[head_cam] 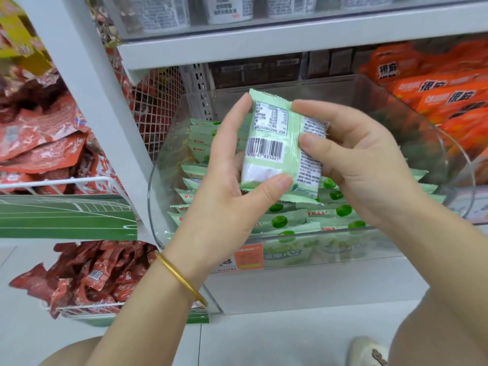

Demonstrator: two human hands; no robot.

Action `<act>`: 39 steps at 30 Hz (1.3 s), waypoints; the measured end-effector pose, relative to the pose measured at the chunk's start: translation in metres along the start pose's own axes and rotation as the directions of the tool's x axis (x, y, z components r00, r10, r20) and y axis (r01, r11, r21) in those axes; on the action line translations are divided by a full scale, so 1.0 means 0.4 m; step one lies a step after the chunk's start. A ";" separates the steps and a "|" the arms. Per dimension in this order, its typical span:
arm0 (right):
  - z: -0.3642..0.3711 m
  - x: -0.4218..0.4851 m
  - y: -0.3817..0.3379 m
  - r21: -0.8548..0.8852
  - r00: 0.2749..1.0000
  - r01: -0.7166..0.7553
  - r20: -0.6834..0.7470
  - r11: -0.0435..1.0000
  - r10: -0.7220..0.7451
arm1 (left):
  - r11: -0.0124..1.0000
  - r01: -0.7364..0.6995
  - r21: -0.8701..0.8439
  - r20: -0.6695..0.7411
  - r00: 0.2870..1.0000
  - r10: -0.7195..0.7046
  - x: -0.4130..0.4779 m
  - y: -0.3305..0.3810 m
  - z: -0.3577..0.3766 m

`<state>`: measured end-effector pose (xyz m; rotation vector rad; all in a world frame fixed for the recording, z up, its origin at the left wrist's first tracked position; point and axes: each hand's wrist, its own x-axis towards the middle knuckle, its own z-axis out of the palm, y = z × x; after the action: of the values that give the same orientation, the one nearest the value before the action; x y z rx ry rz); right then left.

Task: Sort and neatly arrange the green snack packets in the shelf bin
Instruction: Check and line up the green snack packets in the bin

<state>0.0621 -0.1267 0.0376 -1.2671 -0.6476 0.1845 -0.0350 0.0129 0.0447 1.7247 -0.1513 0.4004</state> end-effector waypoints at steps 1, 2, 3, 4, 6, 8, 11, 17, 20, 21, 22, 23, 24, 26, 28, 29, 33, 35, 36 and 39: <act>0.000 -0.001 0.000 -0.008 1.000 0.000 -0.005 1.000 0.000 | 1.000 0.000 0.016 0.003 1.000 0.000 0.000 -0.001 -0.001; 0.000 -0.002 0.001 -0.021 1.000 0.001 -0.010 1.000 -0.001 | 1.000 0.007 0.023 0.005 1.000 -0.007 0.000 0.000 -0.002; 0.000 -0.003 0.002 -0.037 1.000 -0.001 -0.017 0.999 0.000 | 1.000 0.023 0.019 -0.001 1.000 -0.023 0.001 0.000 -0.001; 0.001 -0.003 0.002 -0.050 1.000 -0.004 -0.022 0.999 0.003 | 0.999 0.039 0.008 -0.019 0.999 -0.039 0.001 -0.003 -0.001; 0.002 -0.003 0.002 -0.052 0.999 -0.014 -0.033 0.999 0.013 | 0.997 0.074 -0.021 -0.094 0.993 -0.075 0.005 -0.009 0.000; 0.000 0.000 0.002 -0.031 0.998 -0.043 -0.054 0.999 0.041 | 0.986 0.118 -0.116 -0.188 0.972 -0.139 0.009 -0.012 -0.001; -0.009 0.009 0.005 0.039 0.994 -0.105 -0.031 0.994 0.106 | 0.924 0.171 -0.341 -0.287 0.917 -0.276 0.021 -0.009 -0.018; -0.010 0.018 0.019 -0.110 0.991 -0.107 0.071 0.988 0.115 | 0.883 0.303 -0.359 -0.318 0.850 -0.421 0.030 -0.020 -0.059; 0.001 0.027 0.017 -0.154 0.983 -0.052 0.168 0.987 0.078 | 0.854 0.306 -0.421 -0.340 0.820 -0.461 0.037 -0.019 -0.073; 0.009 0.031 0.013 -0.199 0.977 -0.024 0.204 0.980 0.065 | 0.843 0.299 -0.447 -0.341 0.814 -0.469 0.039 -0.015 -0.076; 0.019 0.038 0.008 -0.277 0.974 0.007 0.221 0.961 0.057 | 0.832 0.295 -0.470 -0.337 0.811 -0.477 0.045 -0.011 -0.080; 0.030 0.046 0.008 -0.361 0.975 0.043 0.217 0.931 0.039 | 0.826 0.293 -0.482 -0.326 0.815 -0.480 0.047 -0.006 -0.083; 0.042 0.056 0.012 -0.425 0.980 0.081 0.197 0.902 0.005 | 0.828 0.295 -0.477 -0.314 0.823 -0.474 0.051 -0.004 -0.088; 0.065 0.074 0.025 -0.490 0.992 0.116 0.107 0.864 -0.073 | 0.863 0.302 -0.404 -0.329 0.833 -0.445 0.056 -0.003 -0.099; 0.074 0.090 0.038 -0.515 0.994 0.101 0.011 0.852 -0.111 | 0.935 0.294 -0.198 -0.433 0.830 -0.352 0.060 -0.010 -0.105; 0.076 0.099 0.041 -0.533 0.993 0.091 -0.016 0.841 -0.117 | 0.961 0.274 -0.037 -0.484 0.837 -0.257 0.058 -0.017 -0.105; 0.097 0.142 0.052 -0.729 0.986 0.090 -0.030 0.679 -0.162 | 0.683 0.219 0.697 -0.345 0.937 0.052 0.041 -0.075 -0.101; 0.116 0.166 0.060 -0.817 0.987 0.101 0.009 0.568 -0.162 | 0.479 0.197 0.855 -0.212 0.977 -0.024 0.043 -0.102 -0.103; 0.126 0.175 0.061 -0.857 0.990 0.094 0.028 0.507 -0.137 | 0.419 0.203 0.885 -0.179 0.979 -0.097 0.043 -0.105 -0.102; 0.152 0.194 0.058 -0.917 0.991 0.128 0.102 0.377 -0.089 | 0.337 0.218 0.916 -0.148 0.964 -0.222 0.038 -0.109 -0.093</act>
<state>0.0970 -0.0326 0.0524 -2.3272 -0.9123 -0.3528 -0.0134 0.0593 0.0149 2.8624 0.4221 0.2750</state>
